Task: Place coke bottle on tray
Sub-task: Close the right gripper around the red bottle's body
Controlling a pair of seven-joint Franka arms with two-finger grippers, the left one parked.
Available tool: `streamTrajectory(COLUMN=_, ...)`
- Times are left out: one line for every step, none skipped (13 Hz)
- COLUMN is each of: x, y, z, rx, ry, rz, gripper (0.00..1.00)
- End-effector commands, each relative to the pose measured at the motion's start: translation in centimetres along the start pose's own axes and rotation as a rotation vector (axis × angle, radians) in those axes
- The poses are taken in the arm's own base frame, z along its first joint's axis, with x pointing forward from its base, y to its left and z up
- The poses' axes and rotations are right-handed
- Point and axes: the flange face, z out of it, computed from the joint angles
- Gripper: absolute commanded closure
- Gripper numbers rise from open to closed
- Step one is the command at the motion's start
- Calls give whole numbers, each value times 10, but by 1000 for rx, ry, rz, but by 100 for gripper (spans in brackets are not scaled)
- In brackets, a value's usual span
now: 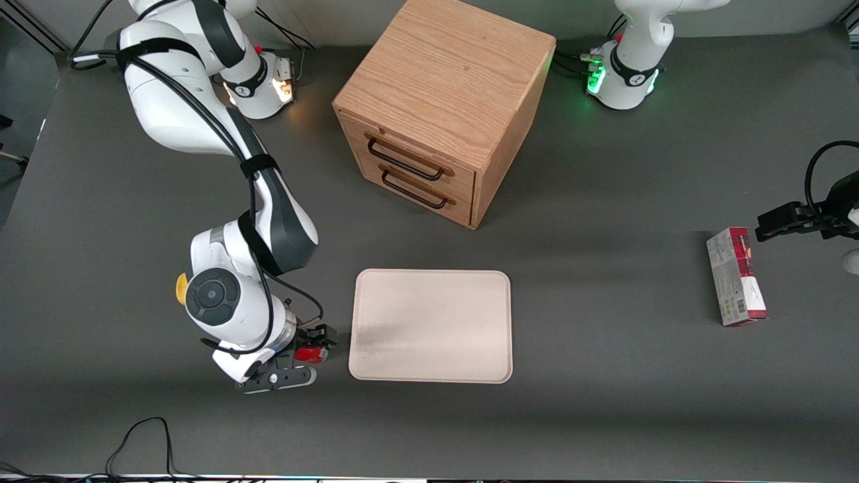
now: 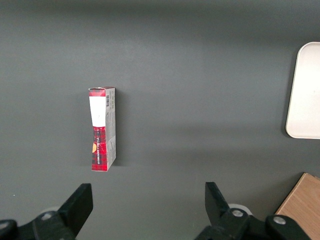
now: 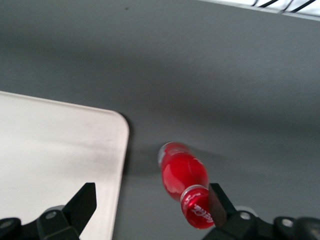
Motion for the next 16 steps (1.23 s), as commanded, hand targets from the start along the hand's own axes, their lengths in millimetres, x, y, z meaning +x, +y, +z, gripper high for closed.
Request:
streamTrajectory(x=-3, y=24, z=12, rx=-37, ry=-35, rz=-19, gripper=0)
streamTrajectory(x=-1, y=40, z=7, rx=-35, ry=-31, rz=-23, gripper=0)
streamTrajectory(x=0, y=41, z=-4, rx=-34, ry=-21, rz=-27, gripper=0)
streamTrajectory(x=-1, y=38, z=-8, rx=-30, ry=-19, rz=-29, gripper=0)
streamTrajectory(x=-2, y=38, z=-6, rx=-28, ry=-24, rz=-28, gripper=0)
streamTrajectory(x=-3, y=36, z=-4, rx=-25, ry=-29, rz=-19, gripper=0)
streamTrajectory(x=-3, y=32, z=-4, rx=-25, ry=-29, rz=-19, gripper=0)
streamTrajectory(x=-4, y=30, z=-2, rx=-10, ry=-36, rz=-3, gripper=0)
streamTrajectory(x=-6, y=28, z=1, rx=18, ry=-47, rz=8, gripper=0)
streamTrajectory(x=-8, y=23, z=4, rx=29, ry=-55, rz=7, gripper=0)
streamTrajectory(x=-9, y=24, z=8, rx=28, ry=-63, rz=6, gripper=0)
streamTrajectory(x=-10, y=26, z=12, rx=27, ry=-67, rz=7, gripper=0)
streamTrajectory(x=-12, y=25, z=17, rx=28, ry=-72, rz=6, gripper=2)
streamTrajectory(x=-11, y=26, z=17, rx=29, ry=-65, rz=7, gripper=13)
streamTrajectory(x=-11, y=26, z=17, rx=31, ry=-61, rz=10, gripper=33)
streamTrajectory(x=-11, y=27, z=17, rx=37, ry=-62, rz=14, gripper=53)
